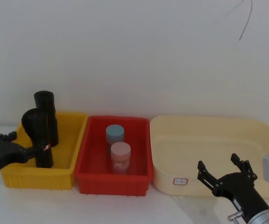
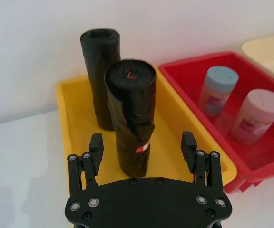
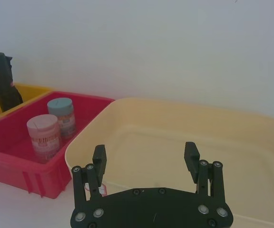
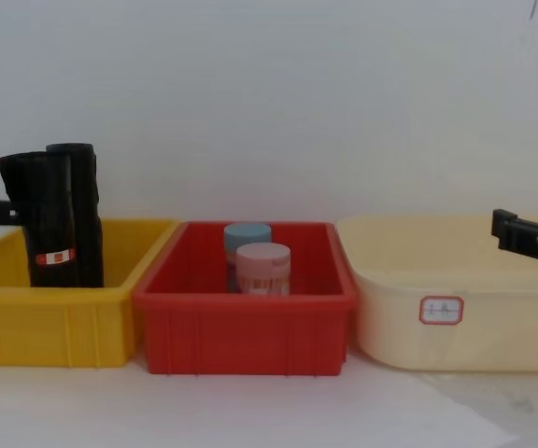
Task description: Pick up the garbage bag with the one hand and transfer it to the other hand.
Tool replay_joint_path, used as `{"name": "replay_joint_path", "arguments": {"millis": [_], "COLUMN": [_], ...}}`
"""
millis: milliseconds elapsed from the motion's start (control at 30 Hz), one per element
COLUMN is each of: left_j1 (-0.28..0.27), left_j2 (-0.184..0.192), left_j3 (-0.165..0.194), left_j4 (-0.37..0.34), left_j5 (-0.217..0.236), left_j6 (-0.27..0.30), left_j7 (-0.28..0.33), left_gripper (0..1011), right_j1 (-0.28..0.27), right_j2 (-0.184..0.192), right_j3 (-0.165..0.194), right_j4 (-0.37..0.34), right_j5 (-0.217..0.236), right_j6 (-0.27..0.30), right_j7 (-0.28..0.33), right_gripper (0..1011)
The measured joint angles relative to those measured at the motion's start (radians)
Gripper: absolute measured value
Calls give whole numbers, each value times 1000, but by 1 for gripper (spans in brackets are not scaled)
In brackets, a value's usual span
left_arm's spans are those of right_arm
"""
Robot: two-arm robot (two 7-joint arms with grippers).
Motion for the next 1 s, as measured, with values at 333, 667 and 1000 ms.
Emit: {"name": "replay_joint_path", "arguments": {"millis": [333,667,1000], "left_j1": [-44,-87,-117], "left_j2": [-7,-34,-64], "left_j3": [32,58,71], "left_j4": [42,88,130], "left_j5": [36,54,74], "left_j6": [57,70,68], "left_j7": [16,10,17], "left_gripper": [1001,1001,1001], "right_j1": [0,0,0], "right_j2": [0,0,0], "right_j3": [0,0,0], "right_j4": [0,0,0], "right_j5": [0,0,0], "right_j6": [0,0,0], "right_j7": [0,0,0], "right_gripper": [1001,1002,1001]}}
